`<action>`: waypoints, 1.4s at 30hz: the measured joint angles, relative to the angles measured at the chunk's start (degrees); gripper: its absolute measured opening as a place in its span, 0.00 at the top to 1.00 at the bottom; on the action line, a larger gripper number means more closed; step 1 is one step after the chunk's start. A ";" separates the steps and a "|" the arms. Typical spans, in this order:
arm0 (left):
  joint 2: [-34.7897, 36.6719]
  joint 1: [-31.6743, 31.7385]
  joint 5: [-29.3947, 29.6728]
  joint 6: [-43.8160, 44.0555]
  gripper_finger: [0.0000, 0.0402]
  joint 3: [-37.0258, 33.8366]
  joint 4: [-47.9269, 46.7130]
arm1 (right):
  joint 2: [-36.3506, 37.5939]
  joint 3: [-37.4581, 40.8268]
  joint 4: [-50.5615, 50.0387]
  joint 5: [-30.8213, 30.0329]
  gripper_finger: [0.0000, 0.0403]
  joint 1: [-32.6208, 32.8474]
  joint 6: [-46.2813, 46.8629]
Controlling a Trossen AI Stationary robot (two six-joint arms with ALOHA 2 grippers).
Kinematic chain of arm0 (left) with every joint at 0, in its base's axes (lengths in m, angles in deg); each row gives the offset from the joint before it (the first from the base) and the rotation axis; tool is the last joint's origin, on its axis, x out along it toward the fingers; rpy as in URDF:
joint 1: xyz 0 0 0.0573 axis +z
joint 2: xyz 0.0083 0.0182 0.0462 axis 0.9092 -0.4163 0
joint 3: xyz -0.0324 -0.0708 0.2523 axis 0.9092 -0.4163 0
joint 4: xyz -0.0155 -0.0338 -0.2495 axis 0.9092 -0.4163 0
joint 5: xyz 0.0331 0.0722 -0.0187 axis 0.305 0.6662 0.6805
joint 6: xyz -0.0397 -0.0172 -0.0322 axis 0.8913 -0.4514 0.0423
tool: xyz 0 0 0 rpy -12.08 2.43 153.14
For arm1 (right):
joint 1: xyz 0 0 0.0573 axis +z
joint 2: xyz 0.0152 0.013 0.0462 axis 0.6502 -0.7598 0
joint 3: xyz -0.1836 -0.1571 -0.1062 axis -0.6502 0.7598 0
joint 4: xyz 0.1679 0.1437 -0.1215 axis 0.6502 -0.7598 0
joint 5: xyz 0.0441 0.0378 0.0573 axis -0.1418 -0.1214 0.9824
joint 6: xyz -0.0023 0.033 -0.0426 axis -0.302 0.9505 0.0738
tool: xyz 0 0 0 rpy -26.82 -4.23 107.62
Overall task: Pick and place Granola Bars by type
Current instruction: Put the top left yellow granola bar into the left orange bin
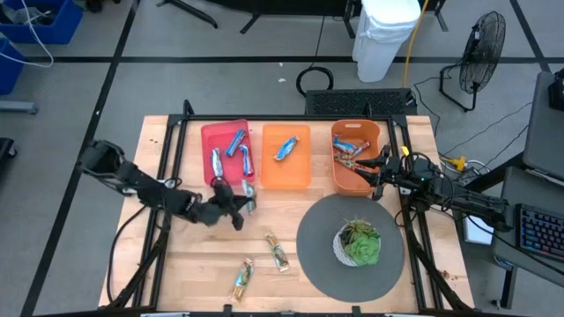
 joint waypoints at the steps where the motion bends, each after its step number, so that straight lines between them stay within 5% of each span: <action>1: 0.07 1.49 -2.85 -6.24 1.00 -1.50 6.44 | 0.00 -0.02 0.00 0.02 0.68 0.01 -0.01; 5: 0.14 7.89 -17.12 -28.71 1.00 -6.12 27.81 | 0.00 0.01 0.00 0.00 0.68 -0.01 -0.01; 9: 0.86 16.05 -29.07 -37.77 1.00 -10.73 41.16 | 0.00 0.00 0.00 0.00 0.68 -0.01 -0.01; 16: 0.98 36.23 -48.01 -36.30 1.00 -15.81 60.27 | 0.00 -0.02 0.00 0.02 0.68 -0.02 -0.01; 21: 1.76 52.19 -65.43 -26.91 1.00 -8.68 63.46 | 0.00 0.00 -0.02 0.00 0.68 -0.02 -0.01; 24: 1.79 57.67 -73.69 -20.67 1.00 0.99 52.78 | 0.00 -0.01 0.00 0.01 0.68 -0.01 -0.02; 28: 1.69 58.20 -75.07 -27.84 1.00 17.39 17.72 | 0.00 -0.01 0.00 0.02 0.68 -0.02 -0.02; 31: 0.29 55.82 -64.57 -39.10 1.00 30.21 -11.91 | 0.00 -0.01 0.00 0.01 0.68 0.00 -0.01; 34: -2.74 52.71 -53.54 -44.23 1.00 39.37 -30.90 | 0.00 -0.02 0.00 0.02 0.68 -0.02 -0.02; 42: -6.80 45.07 -50.35 -48.18 1.00 46.97 -38.99 | 0.00 -0.01 0.00 0.00 0.68 0.00 -0.02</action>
